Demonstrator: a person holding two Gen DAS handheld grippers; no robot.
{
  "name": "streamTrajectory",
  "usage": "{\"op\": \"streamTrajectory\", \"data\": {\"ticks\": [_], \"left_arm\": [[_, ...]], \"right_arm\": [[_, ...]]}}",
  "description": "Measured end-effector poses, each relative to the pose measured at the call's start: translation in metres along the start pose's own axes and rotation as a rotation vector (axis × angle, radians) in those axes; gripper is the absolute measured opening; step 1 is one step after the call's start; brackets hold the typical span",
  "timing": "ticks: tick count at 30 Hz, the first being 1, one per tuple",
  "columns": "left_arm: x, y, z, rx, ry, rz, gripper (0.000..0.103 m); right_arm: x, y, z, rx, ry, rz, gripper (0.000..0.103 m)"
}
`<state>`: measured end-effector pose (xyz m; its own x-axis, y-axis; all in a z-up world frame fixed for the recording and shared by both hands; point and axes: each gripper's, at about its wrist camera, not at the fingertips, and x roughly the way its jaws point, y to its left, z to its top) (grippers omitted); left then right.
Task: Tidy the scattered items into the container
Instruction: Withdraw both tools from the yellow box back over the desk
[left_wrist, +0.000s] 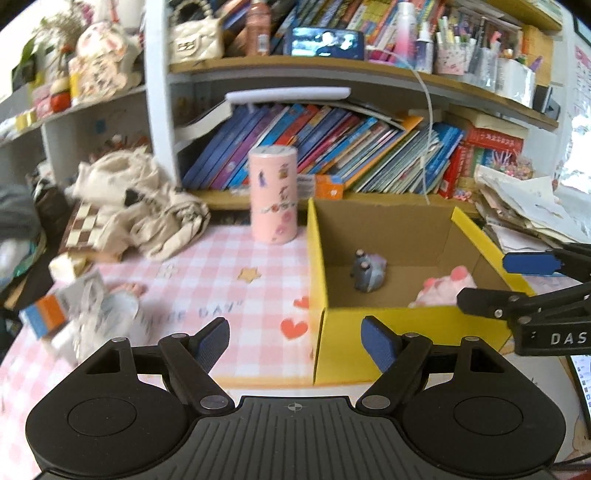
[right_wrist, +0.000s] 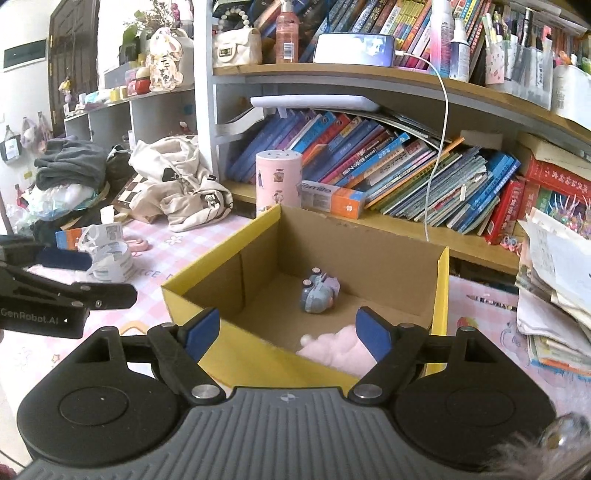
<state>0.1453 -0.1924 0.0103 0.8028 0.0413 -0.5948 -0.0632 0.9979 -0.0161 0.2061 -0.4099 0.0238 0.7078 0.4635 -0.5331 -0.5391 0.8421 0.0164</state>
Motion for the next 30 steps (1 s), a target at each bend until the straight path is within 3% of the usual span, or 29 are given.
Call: {"op": "streamTrajectory", "data": {"ticks": [6,9,16,30], "left_arm": [[-0.01,0.004,-0.018,-0.02,0.006,0.01,0.08],[-0.011,0.01,-0.02,-0.03,0.001,0.012,0.08],[-0.017,0.028,-0.026,-0.029,0.008,-0.013,0.083],[-0.04,0.091,-0.037,-0.022,0.012,-0.036,0.085]], "right_arm": [[-0.014,0.025,-0.018,0.02,-0.031,-0.016,0.085],[-0.014,0.037,-0.02,-0.023,-0.014,-0.033,0.085],[-0.012,0.057,-0.022,0.013,0.029,-0.066,0.085],[-0.008,0.133,-0.02,0.019,0.057,-0.084,0.088]]}}
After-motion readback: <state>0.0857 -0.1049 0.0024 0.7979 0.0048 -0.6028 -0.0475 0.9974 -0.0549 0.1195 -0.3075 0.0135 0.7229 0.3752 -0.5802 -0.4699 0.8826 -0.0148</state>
